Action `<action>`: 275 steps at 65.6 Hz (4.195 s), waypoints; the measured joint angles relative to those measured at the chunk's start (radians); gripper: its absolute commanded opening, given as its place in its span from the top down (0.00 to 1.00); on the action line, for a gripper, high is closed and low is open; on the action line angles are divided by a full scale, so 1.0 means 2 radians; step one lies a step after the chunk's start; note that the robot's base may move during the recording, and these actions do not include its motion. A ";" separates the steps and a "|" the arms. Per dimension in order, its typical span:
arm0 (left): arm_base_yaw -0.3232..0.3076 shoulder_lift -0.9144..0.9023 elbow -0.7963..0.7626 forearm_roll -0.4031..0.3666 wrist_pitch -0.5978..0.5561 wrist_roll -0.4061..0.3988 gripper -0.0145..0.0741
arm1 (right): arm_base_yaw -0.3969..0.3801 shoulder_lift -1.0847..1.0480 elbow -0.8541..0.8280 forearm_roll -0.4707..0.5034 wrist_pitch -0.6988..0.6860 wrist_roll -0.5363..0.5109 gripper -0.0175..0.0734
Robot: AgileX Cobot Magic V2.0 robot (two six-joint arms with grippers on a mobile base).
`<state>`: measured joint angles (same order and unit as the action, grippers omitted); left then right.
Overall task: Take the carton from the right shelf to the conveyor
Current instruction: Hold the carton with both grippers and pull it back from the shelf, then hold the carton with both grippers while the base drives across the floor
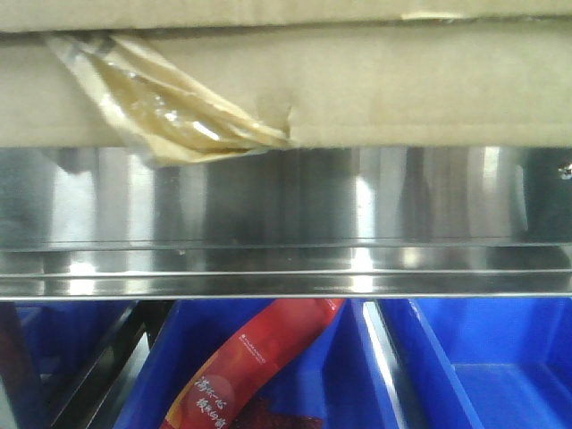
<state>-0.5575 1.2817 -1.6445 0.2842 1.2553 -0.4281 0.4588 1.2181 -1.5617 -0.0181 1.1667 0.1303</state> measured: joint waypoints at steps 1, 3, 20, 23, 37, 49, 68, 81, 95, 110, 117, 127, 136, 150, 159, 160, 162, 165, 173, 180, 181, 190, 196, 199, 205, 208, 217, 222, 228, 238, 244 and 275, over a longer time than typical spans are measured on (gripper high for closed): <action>0.000 0.000 0.000 0.000 0.000 0.000 0.85 | 0.000 0.000 0.000 0.000 -0.002 0.000 0.88; 0.000 0.000 0.000 0.001 -0.001 0.000 0.85 | 0.000 0.000 0.000 0.000 -0.006 0.000 0.88; 0.000 -0.003 0.000 0.009 -0.010 0.000 0.85 | 0.000 0.000 0.000 0.000 -0.036 0.000 0.88; 0.000 -0.003 0.000 0.009 -0.010 0.000 0.85 | 0.000 0.000 0.000 0.000 -0.041 0.000 0.88; 0.000 -0.003 0.000 0.011 -0.012 0.000 0.85 | 0.000 0.000 0.000 0.000 -0.052 -0.002 0.88; 0.000 -0.004 0.000 0.012 -0.012 0.000 0.85 | 0.000 0.000 0.000 0.000 -0.055 -0.003 0.88; 0.000 -0.006 0.000 0.013 -0.013 0.000 0.85 | 0.000 0.000 0.001 -0.001 -0.058 -0.003 0.88; 0.000 -0.006 0.000 0.013 -0.013 0.000 0.85 | 0.000 0.000 0.002 -0.001 -0.059 -0.003 0.88; 0.000 -0.005 0.000 0.013 -0.013 0.000 0.85 | 0.000 0.000 0.002 -0.001 -0.059 -0.003 0.88; 0.000 -0.005 0.000 0.013 -0.013 0.000 0.85 | 0.000 0.000 0.003 -0.001 -0.059 -0.003 0.88; 0.000 -0.005 0.000 0.013 -0.013 0.000 0.85 | 0.000 0.000 0.003 -0.001 -0.059 -0.003 0.88; 0.000 -0.005 0.000 0.013 -0.013 0.000 0.85 | 0.000 0.000 0.003 -0.001 -0.059 -0.003 0.88; 0.000 -0.005 0.000 0.013 -0.013 0.000 0.85 | 0.000 0.000 0.003 -0.001 -0.059 -0.003 0.88; 0.000 -0.005 0.000 0.013 -0.013 0.000 0.85 | 0.000 0.000 0.003 -0.001 -0.059 -0.003 0.88; 0.000 -0.005 0.000 0.013 -0.013 0.000 0.85 | 0.000 0.000 0.003 -0.001 -0.059 -0.003 0.88; 0.000 -0.005 0.000 0.013 -0.013 0.000 0.85 | 0.000 0.000 0.003 -0.001 -0.059 -0.003 0.88; 0.000 -0.005 0.000 0.013 -0.013 0.000 0.85 | 0.000 0.000 0.003 -0.001 -0.059 -0.003 0.88; 0.000 -0.005 0.000 0.013 -0.013 0.000 0.85 | 0.000 0.000 0.003 -0.001 -0.059 -0.003 0.88; 0.000 -0.005 0.000 0.013 -0.013 0.000 0.85 | 0.000 0.000 0.003 -0.001 -0.059 -0.003 0.88; 0.000 -0.005 0.000 0.013 -0.013 0.000 0.85 | 0.000 0.000 0.003 -0.001 -0.059 -0.003 0.88; 0.000 -0.005 0.000 0.013 -0.013 0.000 0.85 | 0.000 0.000 0.003 -0.001 -0.059 -0.003 0.88; 0.000 -0.005 0.000 0.013 -0.013 0.000 0.85 | 0.000 0.000 0.003 -0.001 -0.059 -0.003 0.88; 0.000 -0.005 0.000 0.013 -0.013 0.000 0.85 | 0.000 0.000 0.003 -0.001 -0.059 -0.003 0.88; 0.000 -0.005 0.000 0.013 -0.013 0.000 0.85 | 0.000 0.000 0.003 -0.001 -0.059 -0.003 0.88; 0.000 -0.005 0.000 0.013 -0.013 0.000 0.85 | 0.000 0.000 0.003 -0.001 -0.059 -0.003 0.88; 0.000 -0.005 0.000 0.013 -0.013 0.000 0.85 | 0.000 0.000 0.003 -0.001 -0.059 -0.003 0.88; 0.000 -0.005 0.000 0.013 -0.013 0.000 0.85 | 0.000 0.000 0.003 -0.001 -0.059 -0.003 0.88; 0.000 -0.005 0.000 0.013 -0.013 0.000 0.85 | 0.000 0.000 0.003 -0.001 -0.059 -0.003 0.88; 0.000 -0.005 0.000 0.013 -0.013 0.000 0.85 | 0.000 0.000 0.003 -0.001 -0.059 -0.003 0.88; 0.000 -0.005 0.000 0.013 -0.013 0.000 0.85 | 0.000 0.000 0.003 -0.001 -0.059 -0.003 0.88; 0.000 -0.005 0.000 0.013 -0.013 0.000 0.85 | 0.000 0.000 0.003 -0.001 -0.059 -0.003 0.88; 0.000 -0.005 0.000 0.013 -0.013 0.000 0.85 | 0.000 0.000 0.003 -0.001 -0.059 -0.003 0.88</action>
<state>-0.5575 1.2712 -1.6445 0.3105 1.2289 -0.4281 0.4588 1.2181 -1.5549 -0.0202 1.0490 0.1242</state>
